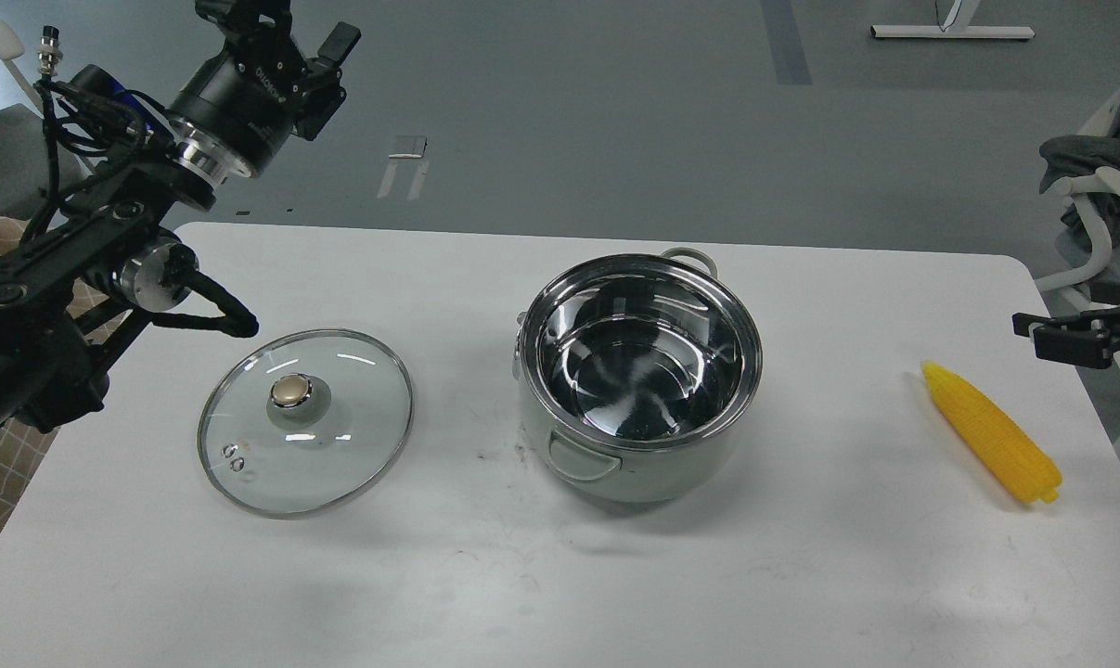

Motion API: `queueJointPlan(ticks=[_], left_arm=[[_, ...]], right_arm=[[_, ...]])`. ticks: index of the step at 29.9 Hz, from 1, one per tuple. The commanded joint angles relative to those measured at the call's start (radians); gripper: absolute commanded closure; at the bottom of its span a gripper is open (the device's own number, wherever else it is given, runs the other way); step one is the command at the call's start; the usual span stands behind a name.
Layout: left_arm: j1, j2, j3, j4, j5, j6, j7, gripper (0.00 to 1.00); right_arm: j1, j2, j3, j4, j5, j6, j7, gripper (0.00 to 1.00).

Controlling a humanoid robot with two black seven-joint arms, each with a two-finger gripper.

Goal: Open pot and put corn in
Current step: 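Reach the right gripper down and grasp the yellow corn cob, then lift the corn cob and carry it over the open pot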

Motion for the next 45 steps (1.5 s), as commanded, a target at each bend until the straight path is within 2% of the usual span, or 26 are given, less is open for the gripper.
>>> queueJointPlan(ticks=[1, 7, 11, 12, 14, 17, 18, 19, 21, 26, 36, 40, 45], left_arm=[[0.001, -0.002, 0.0, -0.008, 0.002, -0.001, 0.0, 0.05], [0.007, -0.001, 0.0, -0.026, 0.003, -0.001, 0.0, 0.05], [0.007, 0.001, 0.0, -0.029, 0.003, -0.001, 0.0, 0.05], [0.007, 0.001, 0.0, -0.031, 0.003, -0.002, 0.0, 0.05], [0.007, 0.002, 0.0, -0.036, 0.003, -0.001, 0.0, 0.05], [0.007, 0.005, 0.0, -0.037, 0.003, -0.002, 0.0, 0.05], [0.007, 0.007, 0.0, -0.042, 0.003, -0.002, 0.0, 0.05], [0.007, 0.008, 0.0, -0.042, 0.003, -0.001, 0.0, 0.05], [0.007, 0.008, 0.0, -0.045, 0.003, -0.002, 0.0, 0.05], [0.008, 0.008, 0.0, -0.054, 0.003, -0.001, 0.0, 0.05], [0.008, 0.008, 0.0, -0.063, 0.002, 0.001, 0.0, 0.05], [0.007, 0.001, 0.0, -0.063, 0.003, 0.002, 0.0, 0.05], [0.007, 0.001, 0.0, -0.063, 0.002, -0.001, 0.0, 0.05]], right_arm=[[-0.066, 0.036, -0.003, -0.042, -0.012, -0.011, 0.0, 0.0], [-0.139, 0.104, -0.003, -0.093, -0.041, -0.063, 0.0, 0.0], [-0.16, 0.152, -0.006, -0.15, -0.062, -0.074, 0.0, 0.04], [-0.163, 0.162, -0.006, -0.16, -0.07, -0.079, 0.0, 0.08], [-0.168, 0.188, -0.012, -0.176, -0.078, -0.082, 0.0, 0.1], [-0.18, 0.199, -0.014, -0.19, -0.079, -0.082, 0.0, 0.3], [-0.182, 0.199, -0.018, -0.19, -0.081, -0.082, 0.0, 0.44], [-0.182, 0.199, -0.022, -0.19, -0.082, -0.082, 0.0, 0.5], [-0.182, 0.196, -0.032, -0.19, -0.09, -0.082, 0.0, 0.76], [-0.18, 0.186, -0.031, -0.179, -0.092, -0.103, 0.0, 0.93], [-0.028, 0.024, -0.026, 0.048, -0.07, -0.094, 0.0, 0.93], [0.114, -0.04, -0.032, 0.164, -0.038, -0.028, 0.0, 0.93], [0.229, -0.034, -0.037, 0.243, -0.033, 0.041, 0.0, 0.92]])
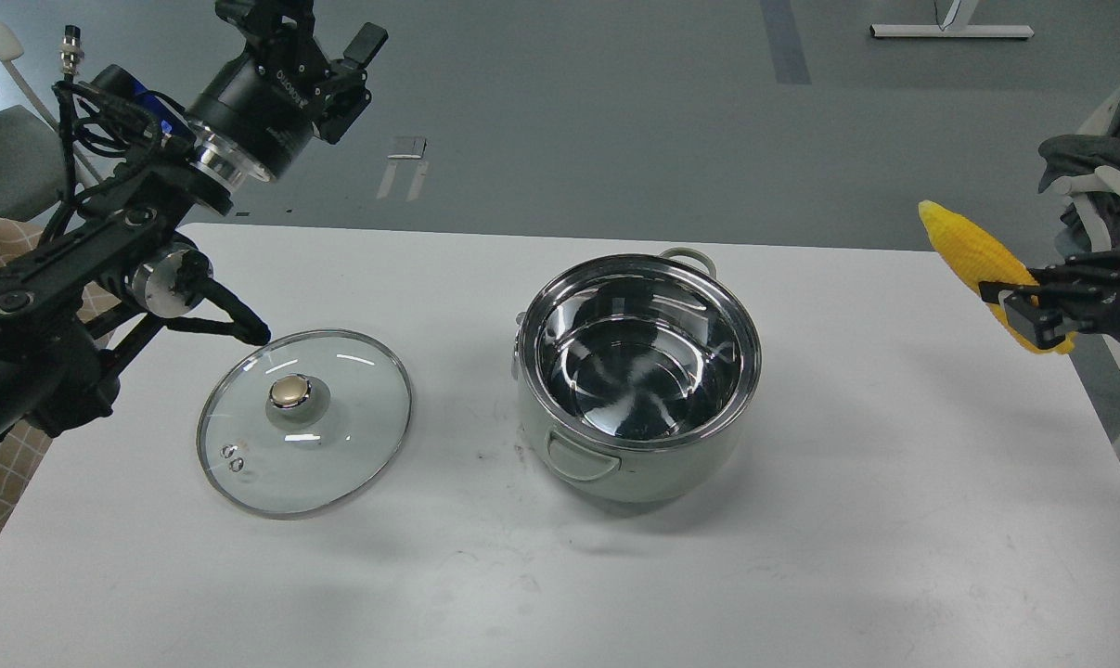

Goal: Open pot and put corn in
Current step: 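Lift the corn cob and carry it over the open pot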

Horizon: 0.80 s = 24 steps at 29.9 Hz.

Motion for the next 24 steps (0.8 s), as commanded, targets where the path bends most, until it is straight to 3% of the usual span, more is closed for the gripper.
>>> queueJointPlan(ticks=[1, 5, 12, 20, 24], left_arm=[[-0.001, 0.0, 0.0, 0.0, 0.0, -0.003, 0.0, 0.05], [-0.001, 0.0, 0.0, 0.0, 0.0, -0.003, 0.0, 0.05], [-0.001, -0.002, 0.0, 0.0, 0.0, -0.001, 0.0, 0.05], [-0.001, -0.002, 0.0, 0.0, 0.0, 0.0, 0.0, 0.05], [-0.001, -0.003, 0.0, 0.0, 0.0, 0.0, 0.0, 0.05]], right_arm=[[0.088, 0.015, -0.004, 0.071, 0.002, 0.061, 0.0, 0.92], [0.19, 0.065, -0.066, 0.101, 0.022, 0.1, 0.0, 0.92], [0.46, 0.304, -0.341, 0.092, 0.141, 0.106, 0.0, 0.91], [0.501, 0.5, -0.454, 0.089, 0.163, 0.107, 0.0, 0.91], [0.478, 0.575, -0.482, 0.013, 0.165, 0.101, 0.0, 0.91]])
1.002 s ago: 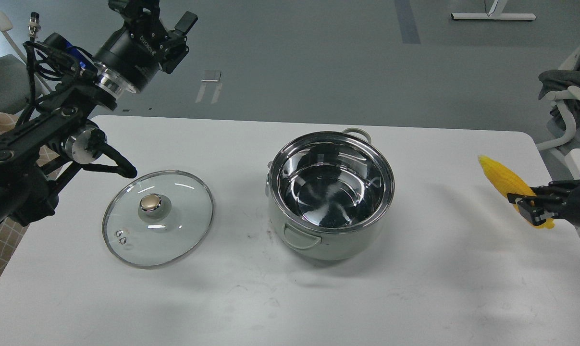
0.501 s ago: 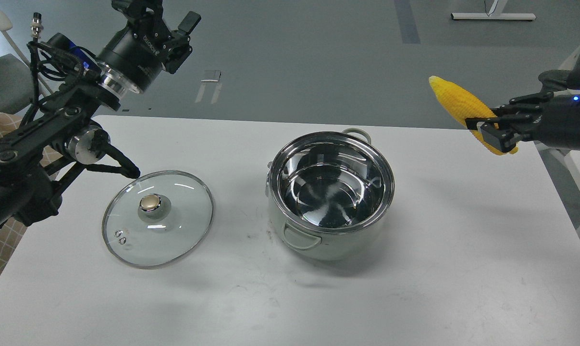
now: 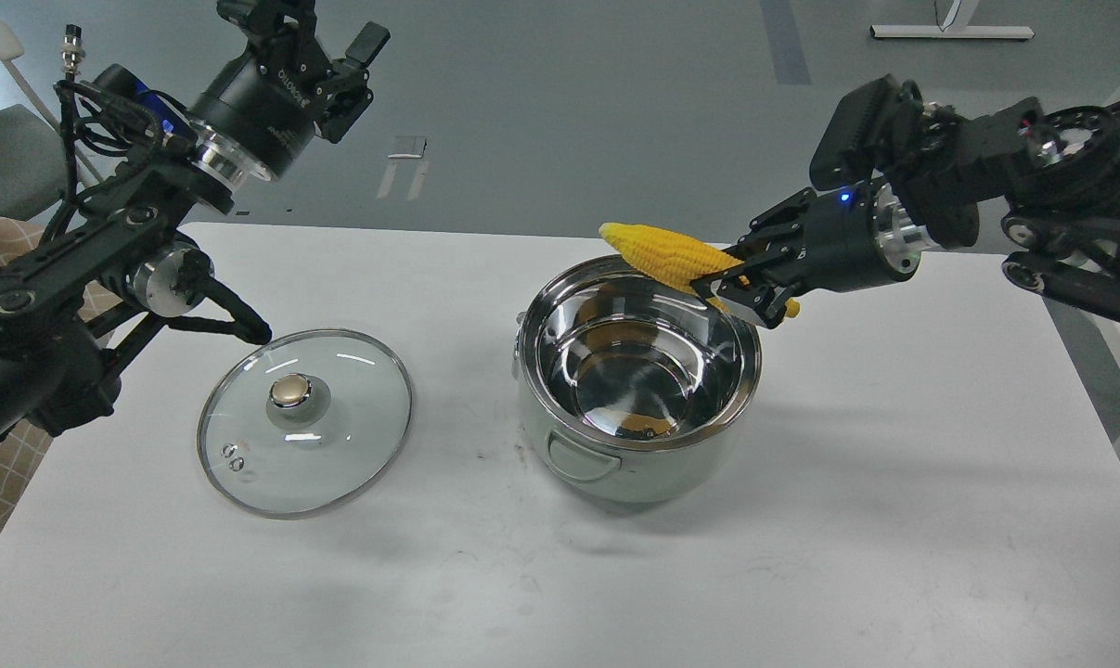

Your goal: Open pot and put corn in

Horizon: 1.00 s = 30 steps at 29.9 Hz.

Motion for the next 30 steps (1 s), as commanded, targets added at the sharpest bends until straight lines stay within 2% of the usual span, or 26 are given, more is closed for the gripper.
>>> queueJointPlan(ticks=[1, 7, 15, 22, 30], left_arm=[[0.0, 0.0, 0.0, 0.0, 0.0, 0.0, 0.0, 0.05], [0.0, 0.0, -0.001, 0.0, 0.0, 0.0, 0.0, 0.05], [0.0, 0.0, -0.001, 0.0, 0.0, -0.003, 0.0, 0.05], [0.0, 0.001, -0.001, -0.001, -0.002, -0.003, 0.0, 0.05], [0.0, -0.002, -0.017, -0.001, 0.0, -0.002, 0.0, 0.05]], right_arm=[[-0.024, 0.062, -0.022, -0.071, 0.001, -0.008, 0.0, 0.91], [-0.07, 0.152, -0.027, -0.158, 0.004, -0.015, 0.0, 0.9], [-0.097, 0.232, -0.035, -0.22, 0.039, -0.017, 0.0, 0.82], [-0.107, 0.243, -0.065, -0.224, 0.04, -0.014, 0.0, 0.7], [-0.13, 0.248, -0.064, -0.232, 0.05, -0.023, 0.0, 0.63]])
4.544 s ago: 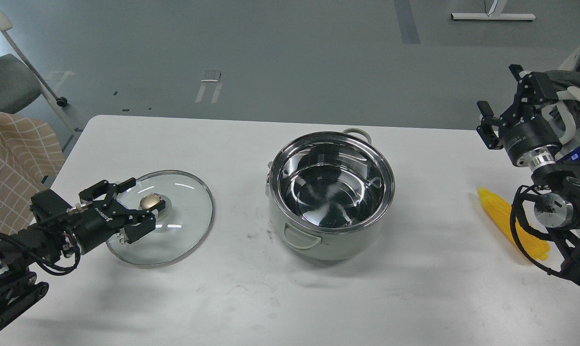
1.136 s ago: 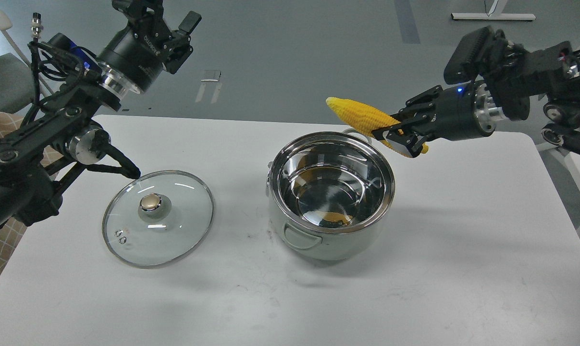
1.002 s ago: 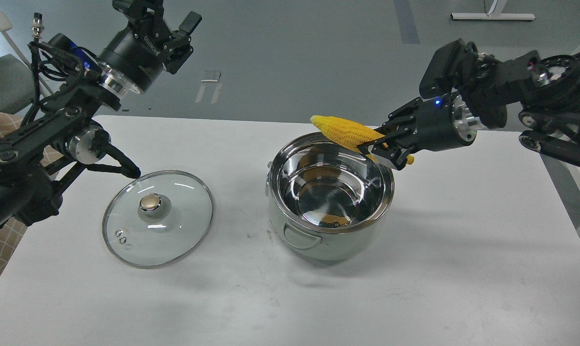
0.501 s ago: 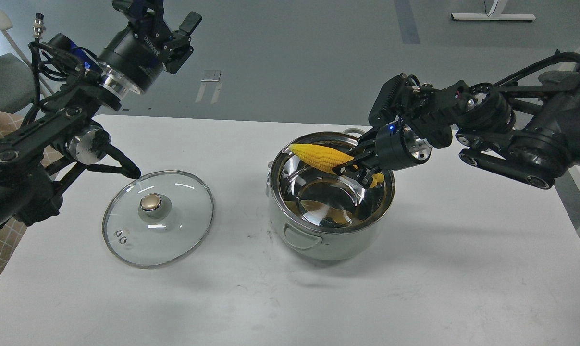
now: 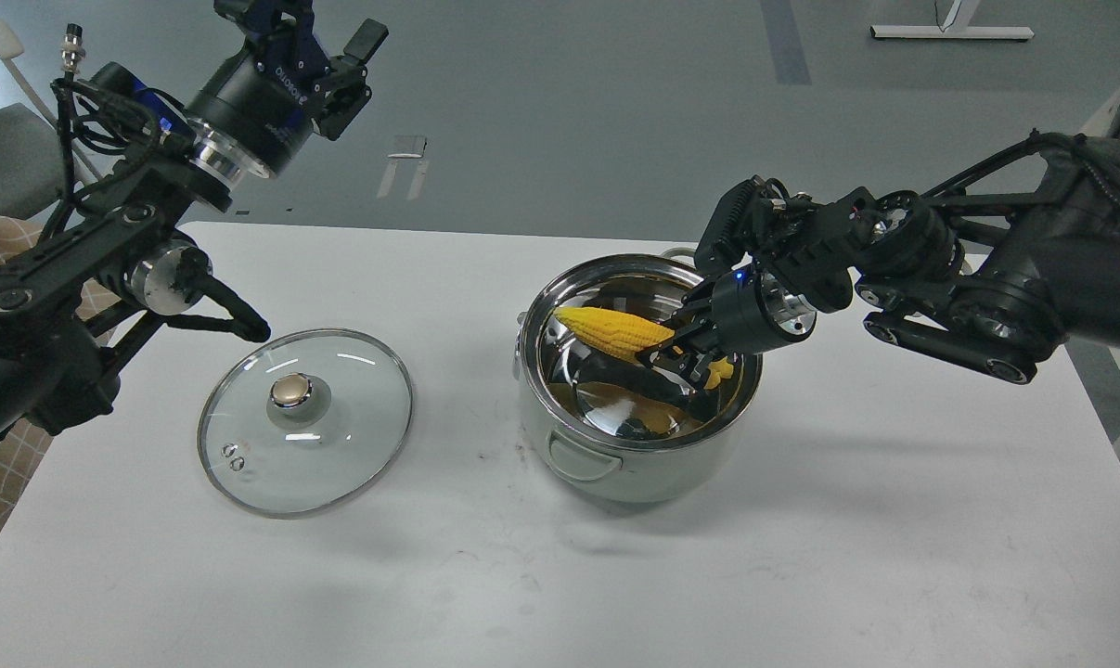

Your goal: Open pot and put corn in

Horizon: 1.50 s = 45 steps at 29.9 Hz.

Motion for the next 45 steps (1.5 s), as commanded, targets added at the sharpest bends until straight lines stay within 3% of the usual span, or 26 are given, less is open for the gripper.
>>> queueJointPlan(ticks=[1, 8, 13, 20, 26, 34, 36, 38, 40, 42, 45], left_arm=[[0.0, -0.002, -0.002, 0.0, 0.002, 0.001, 0.0, 0.05], [0.0, 0.0, -0.002, 0.0, 0.0, -0.001, 0.0, 0.05], [0.0, 0.0, -0.003, 0.0, 0.002, -0.001, 0.0, 0.05], [0.0, 0.003, -0.003, 0.0, 0.002, -0.001, 0.0, 0.04], [0.008, -0.01, -0.017, 0.003, 0.003, 0.004, 0.0, 0.02], [0.031, -0.076, -0.095, 0.044, -0.014, -0.002, 0.0, 0.02], [0.034, -0.109, -0.126, 0.113, -0.017, -0.05, 0.071, 0.02], [0.037, -0.141, -0.135, 0.161, -0.017, -0.125, 0.1, 0.02], [0.049, -0.163, -0.135, 0.199, -0.02, -0.179, 0.102, 0.02], [0.095, -0.218, -0.158, 0.273, -0.032, -0.284, 0.102, 0.02], [0.116, -0.28, -0.213, 0.333, -0.034, -0.338, 0.102, 0.02]], right_arm=[[-0.007, 0.002, 0.001, -0.003, 0.01, -0.008, 0.0, 0.63], [-0.007, 0.007, -0.001, -0.005, 0.023, -0.008, 0.0, 0.23], [-0.005, 0.004, 0.001, -0.003, 0.062, -0.005, 0.0, 0.05], [0.059, -0.045, 0.065, -0.009, 0.171, -0.008, 0.0, 0.02], [0.099, -0.154, 0.257, -0.092, 0.443, -0.009, 0.0, 0.0], [-0.071, -0.202, 0.533, -0.336, 0.898, -0.069, 0.0, 0.0], [-0.152, -0.2, 0.602, -0.356, 0.973, -0.074, 0.0, 0.0], [-0.218, -0.2, 0.663, -0.358, 1.022, -0.066, 0.0, 0.0], [-0.264, -0.199, 0.705, -0.351, 1.056, -0.061, 0.0, 0.0], [-0.358, -0.19, 0.807, -0.341, 1.133, -0.045, 0.0, 0.0], [-0.445, -0.134, 0.89, -0.351, 1.185, -0.002, 0.0, 0.0]])
